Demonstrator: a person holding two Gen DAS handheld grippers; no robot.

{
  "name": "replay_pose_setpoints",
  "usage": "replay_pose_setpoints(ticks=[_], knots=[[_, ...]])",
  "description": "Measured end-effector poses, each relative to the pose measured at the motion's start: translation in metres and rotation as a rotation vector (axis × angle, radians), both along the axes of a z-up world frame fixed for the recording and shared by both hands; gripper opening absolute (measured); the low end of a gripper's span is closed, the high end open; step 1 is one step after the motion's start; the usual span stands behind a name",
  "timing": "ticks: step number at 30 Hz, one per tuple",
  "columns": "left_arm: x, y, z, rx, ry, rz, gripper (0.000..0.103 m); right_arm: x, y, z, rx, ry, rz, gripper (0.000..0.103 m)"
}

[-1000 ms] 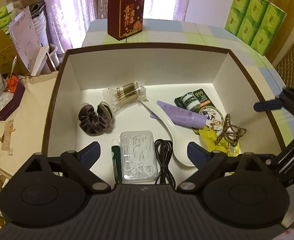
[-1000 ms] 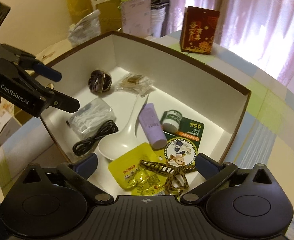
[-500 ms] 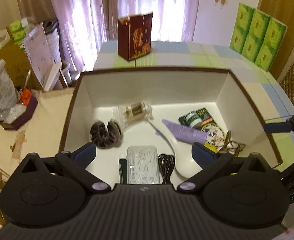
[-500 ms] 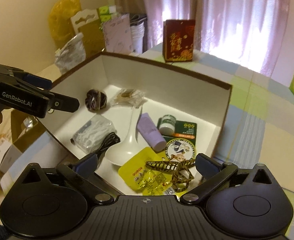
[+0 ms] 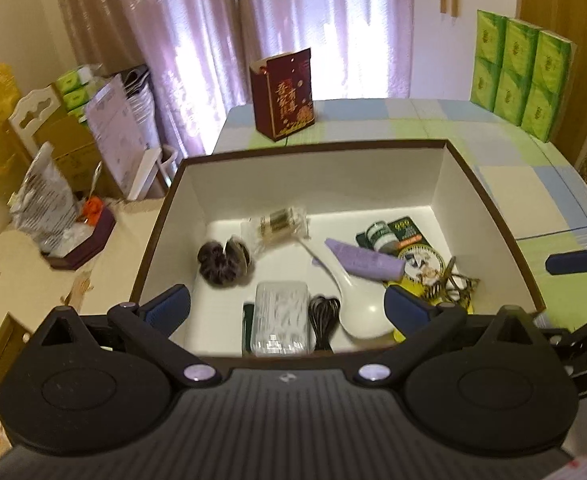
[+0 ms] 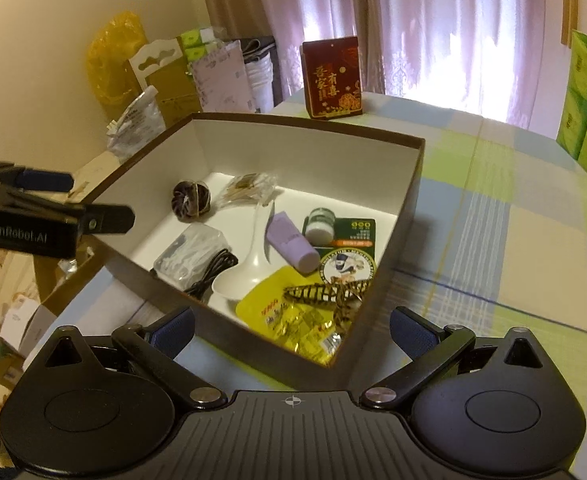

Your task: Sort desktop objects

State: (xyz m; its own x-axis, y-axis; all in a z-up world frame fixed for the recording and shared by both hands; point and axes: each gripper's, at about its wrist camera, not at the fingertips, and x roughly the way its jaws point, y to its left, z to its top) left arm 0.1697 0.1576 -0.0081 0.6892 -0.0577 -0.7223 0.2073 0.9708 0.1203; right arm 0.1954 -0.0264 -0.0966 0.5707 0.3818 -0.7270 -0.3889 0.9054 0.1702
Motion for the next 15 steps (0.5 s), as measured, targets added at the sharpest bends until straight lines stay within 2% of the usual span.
replay_pose_setpoints(ticks=[15], knots=[[-0.063,-0.041,-0.001,-0.011,0.071,0.094,0.102,-0.045,-0.035,0.011,-0.048,-0.042,0.114,0.101]])
